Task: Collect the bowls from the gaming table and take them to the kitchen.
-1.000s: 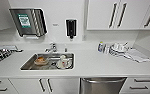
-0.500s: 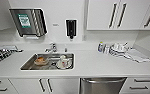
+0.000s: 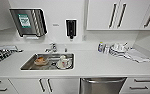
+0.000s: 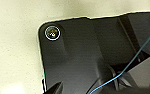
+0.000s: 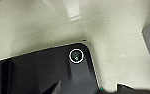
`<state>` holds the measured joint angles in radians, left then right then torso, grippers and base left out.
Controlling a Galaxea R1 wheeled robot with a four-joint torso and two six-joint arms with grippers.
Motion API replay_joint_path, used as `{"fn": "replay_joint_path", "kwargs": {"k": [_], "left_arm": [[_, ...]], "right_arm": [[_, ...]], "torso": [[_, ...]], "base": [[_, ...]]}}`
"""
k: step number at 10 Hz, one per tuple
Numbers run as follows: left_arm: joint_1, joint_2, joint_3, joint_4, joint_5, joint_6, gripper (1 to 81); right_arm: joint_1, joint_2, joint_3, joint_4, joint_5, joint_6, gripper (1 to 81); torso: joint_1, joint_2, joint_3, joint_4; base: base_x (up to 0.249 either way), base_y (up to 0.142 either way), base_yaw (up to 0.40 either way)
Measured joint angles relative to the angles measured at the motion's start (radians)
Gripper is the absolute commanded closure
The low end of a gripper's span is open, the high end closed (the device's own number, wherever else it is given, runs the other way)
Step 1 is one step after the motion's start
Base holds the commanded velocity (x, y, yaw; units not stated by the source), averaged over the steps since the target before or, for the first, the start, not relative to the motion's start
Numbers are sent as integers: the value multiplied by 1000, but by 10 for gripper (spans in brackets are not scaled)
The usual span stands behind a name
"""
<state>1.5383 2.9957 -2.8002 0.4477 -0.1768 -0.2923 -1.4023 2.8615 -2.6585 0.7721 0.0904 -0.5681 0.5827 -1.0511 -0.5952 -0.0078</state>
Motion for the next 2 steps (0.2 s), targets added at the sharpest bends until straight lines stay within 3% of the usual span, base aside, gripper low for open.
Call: {"fn": "replay_joint_path", "kwargs": {"k": [2], "left_arm": [[-1,9,-20,-47,1,-1,10]], "right_arm": [[-51,77,-66,-16,41,-3,10]], "torso": [[0,0,0,0]], "base": [[0,0,0]]}}
